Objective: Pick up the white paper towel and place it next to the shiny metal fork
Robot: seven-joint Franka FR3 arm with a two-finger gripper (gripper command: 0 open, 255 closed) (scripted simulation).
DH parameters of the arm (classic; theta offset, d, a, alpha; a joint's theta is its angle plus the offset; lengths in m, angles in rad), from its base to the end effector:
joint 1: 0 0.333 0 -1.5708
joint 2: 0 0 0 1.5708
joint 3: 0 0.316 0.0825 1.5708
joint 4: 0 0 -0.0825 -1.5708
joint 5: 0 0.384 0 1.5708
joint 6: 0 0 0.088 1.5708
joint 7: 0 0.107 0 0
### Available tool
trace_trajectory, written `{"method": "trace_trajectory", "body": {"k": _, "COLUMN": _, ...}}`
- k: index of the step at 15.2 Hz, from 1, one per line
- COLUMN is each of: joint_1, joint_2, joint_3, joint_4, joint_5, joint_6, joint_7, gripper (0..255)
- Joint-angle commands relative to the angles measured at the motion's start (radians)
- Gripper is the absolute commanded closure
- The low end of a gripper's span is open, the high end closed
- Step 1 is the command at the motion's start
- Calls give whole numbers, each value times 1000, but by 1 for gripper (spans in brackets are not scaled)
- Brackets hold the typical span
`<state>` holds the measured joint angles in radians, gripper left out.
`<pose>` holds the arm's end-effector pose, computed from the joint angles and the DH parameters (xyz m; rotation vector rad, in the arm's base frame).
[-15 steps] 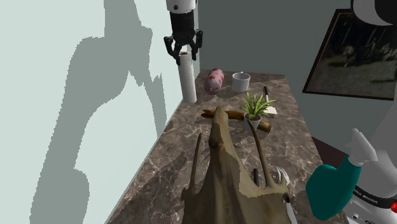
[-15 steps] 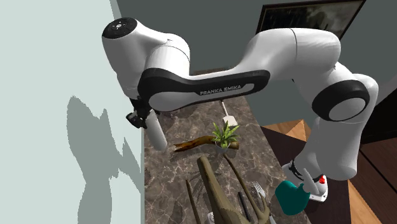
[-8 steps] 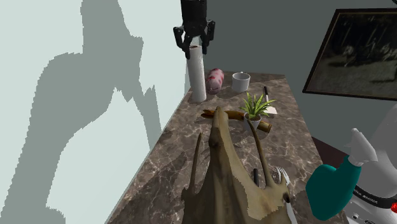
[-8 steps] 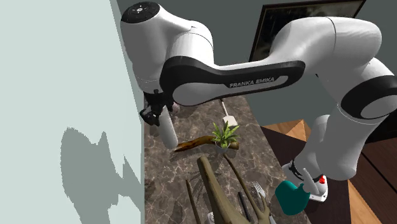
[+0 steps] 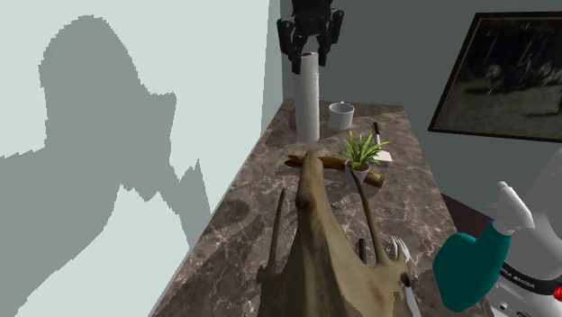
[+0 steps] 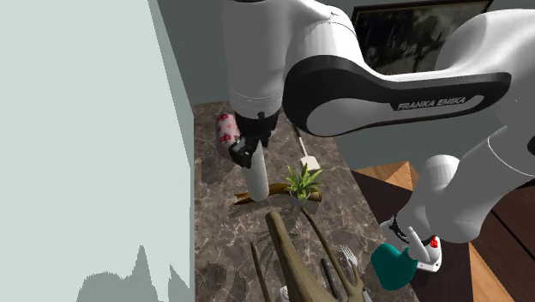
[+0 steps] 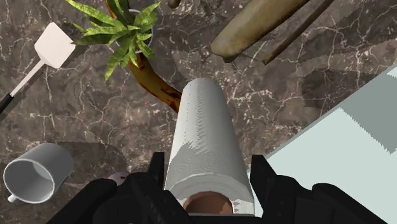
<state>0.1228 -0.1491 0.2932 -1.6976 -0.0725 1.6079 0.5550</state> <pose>0.4674 0.2112 0.6443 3.0528 -0.2143 0.1543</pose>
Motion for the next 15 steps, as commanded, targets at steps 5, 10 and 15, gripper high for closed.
{"method": "trace_trajectory", "body": {"k": 5, "joint_1": 13, "joint_2": -212, "joint_3": -17, "joint_4": -121, "joint_5": 55, "joint_6": -83, "joint_7": -18, "gripper": 255}}
{"method": "trace_trajectory", "body": {"k": 10, "joint_1": 31, "joint_2": -362, "joint_3": -33, "joint_4": -176, "joint_5": 85, "joint_6": -174, "joint_7": -26, "gripper": 255}}
{"method": "trace_trajectory", "body": {"k": 15, "joint_1": 51, "joint_2": -495, "joint_3": -46, "joint_4": -197, "joint_5": 108, "joint_6": -285, "joint_7": -27, "gripper": 255}}
